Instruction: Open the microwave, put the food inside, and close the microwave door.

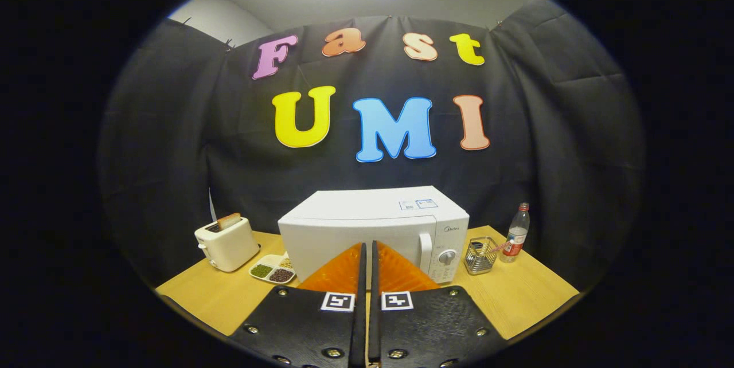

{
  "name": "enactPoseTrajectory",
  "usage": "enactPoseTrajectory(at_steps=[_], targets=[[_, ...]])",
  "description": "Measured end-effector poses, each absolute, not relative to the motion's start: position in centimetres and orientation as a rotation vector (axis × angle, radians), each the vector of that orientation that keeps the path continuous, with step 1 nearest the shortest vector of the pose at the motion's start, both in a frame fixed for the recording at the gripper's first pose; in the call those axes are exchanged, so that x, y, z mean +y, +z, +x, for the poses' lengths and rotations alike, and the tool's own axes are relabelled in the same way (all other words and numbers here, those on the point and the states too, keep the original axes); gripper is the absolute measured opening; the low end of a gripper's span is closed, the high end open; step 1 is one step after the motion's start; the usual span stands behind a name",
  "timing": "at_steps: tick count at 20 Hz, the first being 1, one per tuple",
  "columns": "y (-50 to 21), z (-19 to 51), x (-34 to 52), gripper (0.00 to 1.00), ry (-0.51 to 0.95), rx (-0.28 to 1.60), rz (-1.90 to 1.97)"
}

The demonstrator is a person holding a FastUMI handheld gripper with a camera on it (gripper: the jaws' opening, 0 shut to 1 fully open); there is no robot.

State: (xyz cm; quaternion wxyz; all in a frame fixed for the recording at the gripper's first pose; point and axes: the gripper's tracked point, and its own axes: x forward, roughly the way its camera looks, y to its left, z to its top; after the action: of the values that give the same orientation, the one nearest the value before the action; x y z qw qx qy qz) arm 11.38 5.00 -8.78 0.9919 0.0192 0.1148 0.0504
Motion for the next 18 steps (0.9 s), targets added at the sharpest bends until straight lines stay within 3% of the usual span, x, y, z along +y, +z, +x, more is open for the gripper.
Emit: enactPoseTrajectory(at_steps=[7,9,10,11,12,14,18], targets=[[-7.4,6.3,4.9,0.03,0.081,0.202,0.037],[-7.3,4.9,5.2,0.18,0.091,0.193,0.046],[-7.5,4.0,5.4,0.47,0.095,0.198,0.049],[-7.6,3.3,5.5,0.62,0.095,0.196,0.053],[-7.4,2.9,5.6,0.85,0.092,0.189,0.057],[-7.0,2.1,5.3,0.98,0.072,0.168,0.053],[-6.2,1.3,5.3,0.98,0.066,0.147,0.062]])
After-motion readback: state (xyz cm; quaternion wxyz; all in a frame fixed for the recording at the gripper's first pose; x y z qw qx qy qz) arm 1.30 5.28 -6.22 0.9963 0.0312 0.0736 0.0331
